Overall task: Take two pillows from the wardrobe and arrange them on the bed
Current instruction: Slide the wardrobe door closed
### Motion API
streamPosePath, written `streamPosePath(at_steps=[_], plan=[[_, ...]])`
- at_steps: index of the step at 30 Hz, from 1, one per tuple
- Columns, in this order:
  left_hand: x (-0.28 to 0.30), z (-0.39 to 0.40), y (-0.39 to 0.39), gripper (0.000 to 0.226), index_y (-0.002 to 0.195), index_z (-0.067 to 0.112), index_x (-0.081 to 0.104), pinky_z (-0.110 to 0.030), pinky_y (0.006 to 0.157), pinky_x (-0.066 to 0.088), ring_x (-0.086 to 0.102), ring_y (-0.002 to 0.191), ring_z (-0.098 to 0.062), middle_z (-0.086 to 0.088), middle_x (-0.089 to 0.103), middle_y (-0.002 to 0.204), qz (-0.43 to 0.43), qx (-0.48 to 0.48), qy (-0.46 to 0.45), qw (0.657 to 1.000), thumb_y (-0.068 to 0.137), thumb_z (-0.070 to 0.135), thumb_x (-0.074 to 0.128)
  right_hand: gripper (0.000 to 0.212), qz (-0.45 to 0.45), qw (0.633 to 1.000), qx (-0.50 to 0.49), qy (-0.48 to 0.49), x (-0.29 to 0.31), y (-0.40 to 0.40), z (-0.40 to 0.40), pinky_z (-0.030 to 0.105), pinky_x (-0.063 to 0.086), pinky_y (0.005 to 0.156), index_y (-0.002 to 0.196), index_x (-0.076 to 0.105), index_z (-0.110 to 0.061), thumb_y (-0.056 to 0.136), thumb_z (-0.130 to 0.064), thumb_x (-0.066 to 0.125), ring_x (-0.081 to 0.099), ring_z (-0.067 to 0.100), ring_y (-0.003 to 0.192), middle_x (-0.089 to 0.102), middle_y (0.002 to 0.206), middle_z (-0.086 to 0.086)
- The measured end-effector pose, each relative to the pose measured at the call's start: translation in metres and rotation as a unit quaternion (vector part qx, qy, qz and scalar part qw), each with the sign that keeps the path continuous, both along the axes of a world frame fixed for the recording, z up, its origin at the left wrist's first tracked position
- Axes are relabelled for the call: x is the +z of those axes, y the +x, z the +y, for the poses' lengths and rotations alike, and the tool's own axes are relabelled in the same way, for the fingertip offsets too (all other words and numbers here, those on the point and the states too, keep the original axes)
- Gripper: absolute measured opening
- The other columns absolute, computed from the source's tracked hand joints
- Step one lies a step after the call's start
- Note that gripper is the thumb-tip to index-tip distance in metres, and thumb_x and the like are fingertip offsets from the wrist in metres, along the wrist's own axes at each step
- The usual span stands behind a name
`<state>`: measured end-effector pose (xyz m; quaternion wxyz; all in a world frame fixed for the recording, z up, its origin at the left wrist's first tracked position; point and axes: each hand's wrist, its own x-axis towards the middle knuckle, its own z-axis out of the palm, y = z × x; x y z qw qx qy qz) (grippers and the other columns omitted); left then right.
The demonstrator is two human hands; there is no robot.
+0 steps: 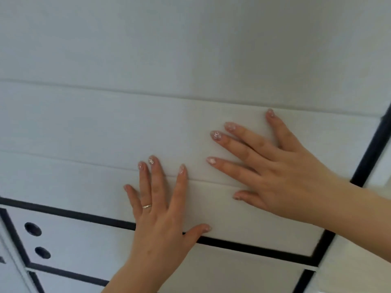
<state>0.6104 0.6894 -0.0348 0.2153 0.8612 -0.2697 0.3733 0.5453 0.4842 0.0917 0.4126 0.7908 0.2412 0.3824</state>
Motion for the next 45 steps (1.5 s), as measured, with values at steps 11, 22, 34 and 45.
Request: streamPosePath(at_steps=[11, 22, 34, 45], plan=[[0.006, -0.078, -0.056, 0.115, 0.146, 0.036, -0.022, -0.055, 0.111, 0.005, -0.025, 0.144, -0.023, 0.003, -0.034, 0.155, 0.082, 0.04, -0.064, 0.994, 0.061, 0.081, 0.042, 0.079, 0.011, 0.999, 0.026, -0.019, -0.001, -0.027, -0.059, 0.062, -0.003, 0.113, 0.145, 0.024, -0.013, 0.083, -0.056, 0.047, 0.006, 0.035, 0.145, 0.012, 0.156, 0.019], [0.012, -0.167, -0.113, 0.122, 0.137, 0.047, -0.03, -0.043, 0.112, -0.004, -0.034, 0.14, -0.016, 0.002, -0.037, 0.151, 0.117, 0.033, -0.106, 0.987, 0.062, 0.068, 0.063, 0.08, 0.025, 0.999, 0.021, -0.002, 0.0, -0.077, -0.137, 0.061, 0.0, 0.113, 0.145, 0.027, -0.014, 0.081, -0.055, 0.051, 0.008, 0.035, 0.145, 0.013, 0.156, 0.019], [0.012, -0.262, -0.167, 0.13, 0.129, 0.051, -0.039, -0.04, 0.112, -0.005, -0.04, 0.136, -0.014, 0.009, -0.047, 0.142, 0.113, 0.021, -0.099, 0.988, 0.067, 0.052, 0.075, 0.077, 0.032, 0.998, 0.02, 0.059, -0.006, -0.135, -0.225, 0.06, 0.003, 0.114, 0.141, 0.034, -0.017, 0.076, -0.048, 0.062, 0.01, 0.033, 0.145, 0.016, 0.156, 0.016], [0.016, -0.359, -0.225, 0.127, 0.144, 0.035, -0.016, -0.026, 0.108, -0.015, -0.032, 0.141, -0.021, 0.0, -0.033, 0.151, 0.139, 0.04, -0.138, 0.98, 0.06, 0.06, 0.076, 0.074, 0.06, 0.99, 0.066, 0.11, -0.008, -0.186, -0.311, 0.058, 0.002, 0.114, 0.135, 0.045, -0.015, 0.073, -0.051, 0.062, 0.015, 0.033, 0.144, 0.025, 0.153, 0.017]])
